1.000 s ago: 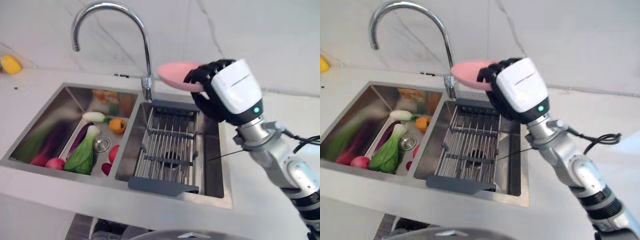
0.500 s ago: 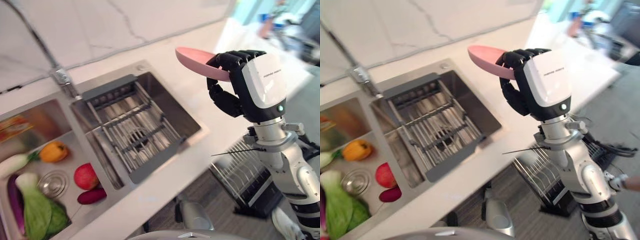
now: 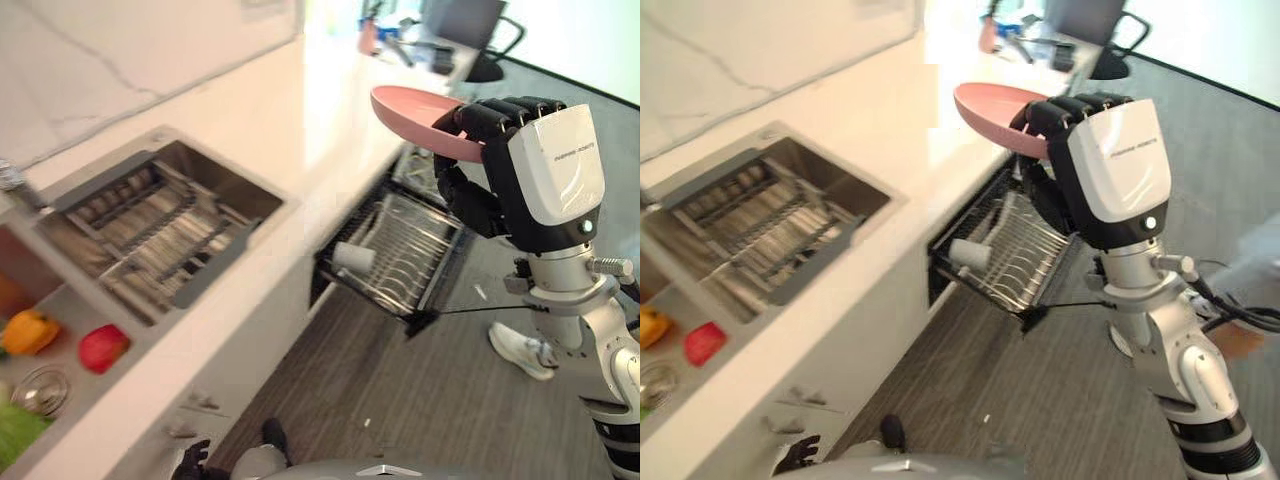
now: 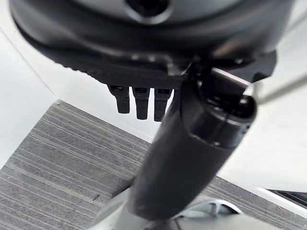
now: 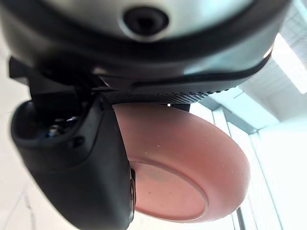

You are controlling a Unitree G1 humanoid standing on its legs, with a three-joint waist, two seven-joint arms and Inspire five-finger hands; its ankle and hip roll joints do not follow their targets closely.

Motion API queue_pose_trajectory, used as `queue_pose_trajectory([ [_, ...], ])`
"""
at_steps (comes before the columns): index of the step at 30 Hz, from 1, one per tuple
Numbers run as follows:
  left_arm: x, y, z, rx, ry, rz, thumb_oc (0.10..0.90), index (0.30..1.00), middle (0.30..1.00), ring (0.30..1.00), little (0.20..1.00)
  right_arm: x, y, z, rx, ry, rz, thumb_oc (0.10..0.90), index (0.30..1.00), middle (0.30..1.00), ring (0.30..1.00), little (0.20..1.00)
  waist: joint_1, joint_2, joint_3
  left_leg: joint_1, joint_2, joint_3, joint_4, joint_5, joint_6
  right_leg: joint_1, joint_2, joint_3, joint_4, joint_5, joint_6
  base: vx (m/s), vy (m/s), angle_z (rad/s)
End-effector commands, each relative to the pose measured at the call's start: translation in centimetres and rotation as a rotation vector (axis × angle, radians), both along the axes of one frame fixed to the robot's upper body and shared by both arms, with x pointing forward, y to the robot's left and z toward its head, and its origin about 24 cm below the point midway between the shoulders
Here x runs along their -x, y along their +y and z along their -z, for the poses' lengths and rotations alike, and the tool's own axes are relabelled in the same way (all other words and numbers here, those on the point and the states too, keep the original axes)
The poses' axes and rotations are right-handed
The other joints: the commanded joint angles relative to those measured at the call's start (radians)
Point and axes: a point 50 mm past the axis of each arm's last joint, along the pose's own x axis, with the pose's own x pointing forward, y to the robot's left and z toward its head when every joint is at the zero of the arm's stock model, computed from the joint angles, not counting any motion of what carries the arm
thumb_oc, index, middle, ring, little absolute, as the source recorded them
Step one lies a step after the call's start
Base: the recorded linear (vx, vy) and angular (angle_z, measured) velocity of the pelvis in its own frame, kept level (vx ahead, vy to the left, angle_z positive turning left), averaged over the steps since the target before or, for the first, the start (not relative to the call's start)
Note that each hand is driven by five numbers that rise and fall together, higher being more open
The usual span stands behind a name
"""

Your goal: Place the dishes in the dishwasher.

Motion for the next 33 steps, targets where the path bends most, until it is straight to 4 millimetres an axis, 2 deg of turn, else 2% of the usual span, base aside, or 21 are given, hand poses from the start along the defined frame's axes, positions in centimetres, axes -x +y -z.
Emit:
queue_pose_trajectory([
  [1, -3.8, -3.1, 0.1, 0.091, -0.133, 0.05, 0.8, 0.9, 0.9, 0.9, 0.9, -0.2, -0.9, -2.6, 0.081, -0.117, 0.047, 0.4, 0.3, 0.3, 0.3, 0.3, 0.021, 0.038, -0.009, 0.098, 0.057, -0.098, 0.01, -0.135, -0.043, -0.074, 0.022, 0.045, 0.018, 0.058, -0.012, 0.02, -0.164, -0.5],
  [4, -3.9, -3.8, 0.2, 0.113, -0.127, 0.074, 0.8, 0.9, 0.9, 0.9, 0.9, -0.5, -1.6, -2.2, 0.085, -0.072, 0.08, 0.4, 0.3, 0.3, 0.3, 0.3, 0.017, 0.049, 0.004, 0.093, 0.069, -0.126, 0.01, -0.124, -0.055, -0.065, 0.045, 0.043, 0.018, 0.041, -0.031, 0.01, -0.114, -0.14],
  [7, -4.2, -4.7, 0.4, 0.144, -0.124, 0.091, 0.8, 0.9, 0.9, 0.9, 0.9, -1.2, -2.3, -1.8, 0.073, -0.004, 0.087, 0.4, 0.3, 0.3, 0.3, 0.3, 0.01, 0.085, 0.054, 0.057, 0.102, -0.164, 0.01, -0.091, -0.079, -0.076, 0.072, 0.007, 0.018, 0.024, -0.047, -0.11, -0.138, 0.3],
  [8, -5.0, -4.8, 0.2, 0.152, -0.149, 0.1, 0.8, 0.9, 0.9, 0.9, 0.9, -1.9, -2.8, -2.1, 0.102, 0.014, 0.112, 0.4, 0.3, 0.3, 0.3, 0.3, 0.014, 0.103, 0.098, 0.026, 0.114, -0.18, 0.01, -0.072, -0.088, -0.091, 0.079, -0.004, 0.018, 0.025, -0.055, -0.18, -0.095, 0.19],
  [10, -5.0, -4.8, 0.2, 0.154, -0.15, 0.1, 0.8, 0.9, 0.9, 0.9, 0.9, -2.0, -2.8, -2.1, 0.103, 0.012, 0.112, 0.4, 0.3, 0.3, 0.3, 0.3, 0.012, 0.105, 0.099, 0.024, 0.115, -0.182, 0.01, -0.07, -0.089, -0.092, 0.08, -0.006, 0.018, 0.025, -0.056, -0.12, -0.065, 0.37],
  [11, -5.0, -4.7, 0.2, 0.162, -0.159, 0.068, 0.8, 0.9, 0.9, 0.9, 0.9, -2.5, -3.1, -2.8, 0.129, 0.019, 0.13, 0.4, 0.3, 0.3, 0.3, 0.3, 0.02, 0.124, 0.143, -0.006, 0.127, -0.203, 0.01, -0.048, -0.098, -0.115, 0.088, -0.011, 0.018, 0.029, -0.065, -0.12, -0.066, 0.44],
  [12, -5.1, -4.8, 0.2, 0.164, -0.161, 0.066, 0.8, 0.9, 0.9, 0.9, 0.9, -2.6, -3.1, -2.9, 0.13, 0.017, 0.129, 0.4, 0.3, 0.3, 0.3, 0.3, 0.016, 0.126, 0.143, -0.009, 0.128, -0.206, 0.01, -0.046, -0.098, -0.117, 0.09, -0.013, 0.018, 0.029, -0.066, -0.2, -0.113, 0.23],
  [13, -5.1, -4.6, 0.2, 0.16, -0.154, 0.066, 0.8, 0.9, 0.9, 0.9, 0.9, -3.4, -2.9, -3.7, 0.148, 0.03, 0.122, 0.4, 0.3, 0.3, 0.3, 0.3, 0.027, 0.141, 0.177, -0.033, 0.14, -0.212, 0.01, -0.03, -0.106, -0.142, 0.093, -0.023, 0.018, 0.039, -0.069, -0.14, -0.077, 0.23],
  [15, -5.2, -4.8, 0.2, 0.151, -0.145, 0.094, 0.8, 0.9, 0.9, 0.9, 0.9, -4.2, -2.5, -4.8, 0.15, 0.026, 0.101, 0.4, 0.3, 0.3, 0.3, 0.3, 0.03, 0.159, 0.21, -0.068, 0.154, -0.212, 0.01, -0.009, -0.119, -0.174, 0.097, -0.025, 0.018, 0.047, -0.073, -0.15, -0.077, 0.07],
  [20, -6.0, -5.3, 0.1, 0.164, -0.161, 0.109, 0.8, 0.9, 0.9, 0.9, 0.9, -5.6, -3.1, -5.8, 0.164, 0.047, 0.152, 0.4, 0.3, 0.3, 0.3, 0.3, 0.038, 0.197, 0.241, -0.131, 0.179, -0.246, 0.01, 0.027, -0.144, -0.22, 0.11, -0.046, 0.018, 0.047, -0.086, -0.06, -0.067, 0.18],
  [23, -6.4, -5.9, 0.1, 0.175, -0.167, 0.136, 0.8, 0.9, 0.9, 0.9, 0.9, -6.8, -3.3, -5.8, 0.159, 0.093, 0.179, 0.4, 0.3, 0.3, 0.3, 0.3, 0.043, 0.204, 0.248, -0.146, 0.176, -0.269, 0.01, 0.029, -0.147, -0.231, 0.113, -0.05, 0.018, 0.05, -0.088, -0.01, -0.025, 0.25],
  [24, -6.5, -6.5, 0.1, 0.186, -0.168, 0.144, 0.8, 0.9, 0.9, 0.9, 0.9, -8.2, -3.3, -5.1, 0.145, 0.174, 0.177, 0.4, 0.3, 0.3, 0.3, 0.3, 0.049, 0.21, 0.245, -0.144, 0.18, -0.279, 0.01, 0.028, -0.147, -0.234, 0.12, -0.046, 0.018, 0.048, -0.093, 0.01, -0.028, 0.21],
  [30, -6.3, -7.1, 0.2, 0.194, -0.167, 0.153, 0.8, 0.9, 0.9, 0.9, 0.9, -9.0, -3.6, -3.1, 0.145, 0.286, 0.175, 0.4, 0.3, 0.3, 0.3, 0.3, 0.05, 0.211, 0.233, -0.134, 0.174, -0.302, 0.01, 0.018, -0.149, -0.227, 0.127, -0.037, 0.018, 0.038, -0.1, 0.03, -0.007, 0.04],
  [33, -6.2, -7.3, 0.3, 0.191, -0.168, 0.163, 0.8, 0.9, 0.9, 0.9, 0.9, -9.7, -4.8, -1.3, 0.122, 0.377, 0.242, 0.4, 0.3, 0.3, 0.3, 0.3, 0.048, 0.206, 0.22, -0.125, 0.168, -0.324, 0.01, 0.011, -0.148, -0.215, 0.129, -0.034, 0.018, 0.031, -0.103, 0.04, 0.004, -0.15],
])
